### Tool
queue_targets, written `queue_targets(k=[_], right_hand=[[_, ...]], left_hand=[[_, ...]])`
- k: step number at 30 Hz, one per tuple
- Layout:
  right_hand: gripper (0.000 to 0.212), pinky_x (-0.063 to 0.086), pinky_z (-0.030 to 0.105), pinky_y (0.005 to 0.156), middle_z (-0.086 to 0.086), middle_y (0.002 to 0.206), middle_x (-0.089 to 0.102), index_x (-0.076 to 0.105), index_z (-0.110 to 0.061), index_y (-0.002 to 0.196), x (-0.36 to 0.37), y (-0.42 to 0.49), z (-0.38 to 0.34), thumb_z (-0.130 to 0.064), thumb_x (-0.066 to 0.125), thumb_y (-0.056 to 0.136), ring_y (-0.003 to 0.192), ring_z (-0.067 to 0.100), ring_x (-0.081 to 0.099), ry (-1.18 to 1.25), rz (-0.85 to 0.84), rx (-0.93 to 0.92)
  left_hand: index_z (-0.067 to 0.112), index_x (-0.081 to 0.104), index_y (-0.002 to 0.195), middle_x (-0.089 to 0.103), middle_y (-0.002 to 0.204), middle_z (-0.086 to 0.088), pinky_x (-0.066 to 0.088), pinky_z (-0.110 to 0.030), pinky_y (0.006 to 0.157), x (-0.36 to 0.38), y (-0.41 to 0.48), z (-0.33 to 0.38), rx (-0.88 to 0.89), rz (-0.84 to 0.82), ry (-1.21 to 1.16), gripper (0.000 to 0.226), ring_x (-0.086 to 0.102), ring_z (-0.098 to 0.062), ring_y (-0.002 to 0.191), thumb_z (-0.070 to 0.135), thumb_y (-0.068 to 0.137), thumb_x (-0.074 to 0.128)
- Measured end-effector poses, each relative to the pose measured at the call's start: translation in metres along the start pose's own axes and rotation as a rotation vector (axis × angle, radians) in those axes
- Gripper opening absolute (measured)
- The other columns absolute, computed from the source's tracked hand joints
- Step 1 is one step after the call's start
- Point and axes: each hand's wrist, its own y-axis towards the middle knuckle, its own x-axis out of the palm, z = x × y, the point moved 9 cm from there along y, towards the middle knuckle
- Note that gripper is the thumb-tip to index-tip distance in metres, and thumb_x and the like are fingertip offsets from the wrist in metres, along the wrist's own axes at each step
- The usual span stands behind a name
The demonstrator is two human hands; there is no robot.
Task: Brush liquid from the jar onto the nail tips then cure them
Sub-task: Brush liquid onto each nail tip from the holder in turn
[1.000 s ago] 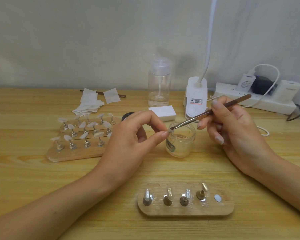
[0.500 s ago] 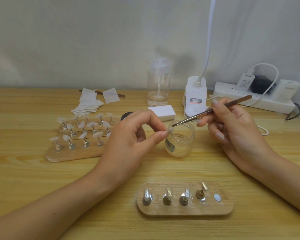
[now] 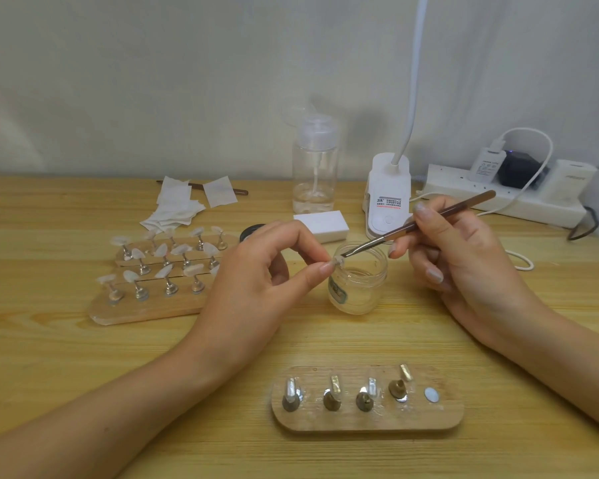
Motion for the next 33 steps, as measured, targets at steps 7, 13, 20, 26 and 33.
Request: queue_targets(k=[7, 13, 20, 26, 33], right_hand=[[0.024, 0.021, 0.016, 0.038, 0.006, 0.07, 0.069, 0.046, -0.016, 0.085, 0.0039, -0.0012, -0.0022, -0.036, 0.057, 0.086, 0.04, 0.007, 0.035, -0.02, -0.034, -0.022], [0.023, 0.027, 0.014, 0.039, 0.005, 0.067, 0.067, 0.047, -0.016, 0.082, 0.0034, -0.0012, -0.003, -0.036, 0.058, 0.085, 0.04, 0.006, 0.034, 0.002, -0.031, -0.021], [0.023, 0.023, 0.016, 0.039, 0.004, 0.068, 0.067, 0.046, -0.016, 0.082, 0.0035, -0.0014, -0.0053, -0.036, 0.057, 0.086, 0.039, 0.006, 0.034, -0.002, -0.03, -0.045], [0.022, 0.024, 0.015, 0.038, 0.005, 0.066, 0.067, 0.046, -0.016, 0.082, -0.0003, -0.0015, -0.0052, -0.034, 0.057, 0.085, 0.039, 0.006, 0.033, 0.014, 0.007, -0.039], [0.02, 0.02, 0.016, 0.039, 0.005, 0.064, 0.065, 0.045, -0.017, 0.082, -0.0016, -0.0019, -0.0048, -0.033, 0.056, 0.085, 0.039, 0.007, 0.033, -0.008, 0.037, -0.029]], left_hand=[[0.027, 0.065, 0.08, 0.056, 0.061, 0.033, 0.046, -0.024, 0.079, -0.0003, -0.0001, -0.0003, 0.01, 0.007, 0.014, 0.013, 0.042, -0.003, 0.048, 0.021, 0.088, 0.073], [0.028, 0.065, 0.079, 0.057, 0.062, 0.032, 0.048, -0.027, 0.075, 0.0001, -0.0003, 0.0002, 0.001, 0.001, 0.013, 0.012, 0.044, -0.002, 0.046, 0.024, 0.088, 0.073], [0.027, 0.066, 0.079, 0.057, 0.064, 0.031, 0.048, -0.026, 0.069, 0.0, -0.0002, -0.0005, -0.015, -0.004, 0.009, 0.013, 0.043, -0.004, 0.048, 0.023, 0.088, 0.073], [0.027, 0.066, 0.078, 0.059, 0.068, 0.029, 0.048, -0.025, 0.067, 0.0, -0.0005, -0.0017, -0.029, -0.015, 0.0, 0.012, 0.044, -0.006, 0.05, 0.024, 0.087, 0.073], [0.028, 0.066, 0.077, 0.058, 0.065, 0.028, 0.039, -0.009, 0.058, 0.0011, -0.0006, -0.0041, -0.056, -0.023, -0.01, 0.012, 0.042, -0.005, 0.051, 0.026, 0.086, 0.073]])
